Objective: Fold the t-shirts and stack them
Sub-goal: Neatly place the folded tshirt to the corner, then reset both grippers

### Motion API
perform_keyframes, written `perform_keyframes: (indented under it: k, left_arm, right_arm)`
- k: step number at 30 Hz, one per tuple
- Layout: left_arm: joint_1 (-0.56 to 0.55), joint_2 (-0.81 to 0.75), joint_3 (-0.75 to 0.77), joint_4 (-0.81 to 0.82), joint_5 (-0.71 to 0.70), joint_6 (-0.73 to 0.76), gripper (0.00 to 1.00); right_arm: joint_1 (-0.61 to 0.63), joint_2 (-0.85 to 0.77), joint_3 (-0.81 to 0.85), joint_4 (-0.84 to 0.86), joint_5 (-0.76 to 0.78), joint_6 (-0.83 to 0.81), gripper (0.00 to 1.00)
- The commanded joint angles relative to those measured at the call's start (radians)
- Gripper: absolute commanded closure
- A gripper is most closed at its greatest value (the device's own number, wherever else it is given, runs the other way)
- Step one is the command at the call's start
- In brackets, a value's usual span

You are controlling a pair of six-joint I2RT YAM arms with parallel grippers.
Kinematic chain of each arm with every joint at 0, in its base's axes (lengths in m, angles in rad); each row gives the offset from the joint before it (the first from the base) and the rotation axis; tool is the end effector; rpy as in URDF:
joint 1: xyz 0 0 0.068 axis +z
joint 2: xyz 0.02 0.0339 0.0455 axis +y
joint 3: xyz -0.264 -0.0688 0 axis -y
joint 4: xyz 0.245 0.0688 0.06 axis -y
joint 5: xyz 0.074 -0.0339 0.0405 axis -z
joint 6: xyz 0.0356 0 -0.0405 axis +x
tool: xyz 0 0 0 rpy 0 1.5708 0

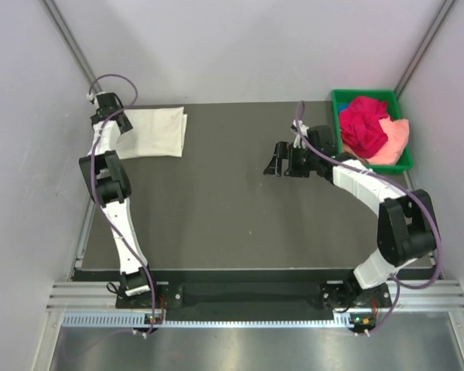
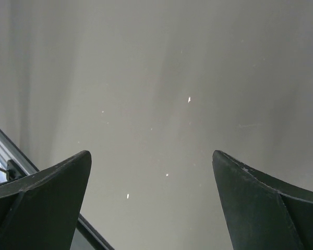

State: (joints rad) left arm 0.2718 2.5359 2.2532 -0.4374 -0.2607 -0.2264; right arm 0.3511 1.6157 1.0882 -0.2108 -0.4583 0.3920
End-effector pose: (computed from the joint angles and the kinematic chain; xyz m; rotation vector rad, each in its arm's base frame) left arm 0.5471 0.1620 0.1816 -0.6927 2.1744 0.3220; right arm 0.3252 0.1359 0.2345 -0.1962 2.3790 0.8971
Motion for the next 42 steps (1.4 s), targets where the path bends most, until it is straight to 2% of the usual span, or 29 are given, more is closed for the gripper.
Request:
perform_keyframes:
  k: [1,2,3,4,6,8,11,15,19,20,23,26,33,42]
  left_arm:
    - [0.006,-0.201,-0.074,-0.015,0.007,-0.099,0.29]
    - [0.003,-0.254,-0.096,-0.017,0.018,-0.114,0.27]
    - [-0.005,-0.290,-0.150,0.043,0.053,-0.137,0.12]
    - [-0.006,-0.324,-0.255,0.061,0.125,-0.166,0.01]
    - [-0.031,-0.376,-0.312,0.074,0.312,-0.214,0.03]
    - [-0.081,-0.378,-0.320,0.033,0.406,-0.225,0.02]
    - [-0.143,-0.387,-0.319,-0.040,0.426,-0.200,0.01]
    - [-0.272,-0.497,-0.415,-0.023,0.477,-0.163,0.01]
    - [-0.449,-0.707,-0.608,0.028,0.577,-0.145,0.01]
    - [-0.523,-0.748,-0.642,0.040,0.584,-0.124,0.01]
    - [-0.641,-0.900,-0.774,0.101,0.616,-0.111,0.01]
    - [-0.709,-1.032,-0.885,0.147,0.693,-0.161,0.01]
    - [-0.770,-1.287,-1.046,0.258,0.718,-0.229,0.01]
    - [-0.770,-1.368,-1.107,0.269,0.719,-0.246,0.01]
  right_arm:
    - [0.006,-0.120,0.042,-0.067,0.049,-0.042,0.00]
    - [0.014,-0.131,0.055,-0.096,0.055,-0.051,0.00]
    - [0.018,-0.160,0.064,-0.122,0.069,-0.059,0.00]
    - [0.020,-0.180,0.062,-0.145,0.096,-0.065,0.00]
    - [0.019,-0.249,0.047,-0.154,0.131,-0.064,0.00]
    - [0.017,-0.305,0.032,-0.173,0.168,-0.059,0.00]
    - [0.017,-0.352,0.033,-0.220,0.179,-0.058,0.00]
    - [0.017,-0.442,0.035,-0.266,0.211,-0.050,0.00]
    - [0.017,-0.508,0.047,-0.344,0.322,-0.010,0.00]
    - [0.017,-0.539,0.047,-0.358,0.332,0.001,0.00]
    - [0.017,-0.624,0.010,-0.349,0.339,0.019,0.00]
    - [0.019,-0.712,-0.027,-0.346,0.363,0.038,0.00]
    - [0.017,-0.864,-0.054,-0.400,0.426,0.082,0.00]
    - [0.017,-0.953,-0.060,-0.397,0.452,0.097,0.00]
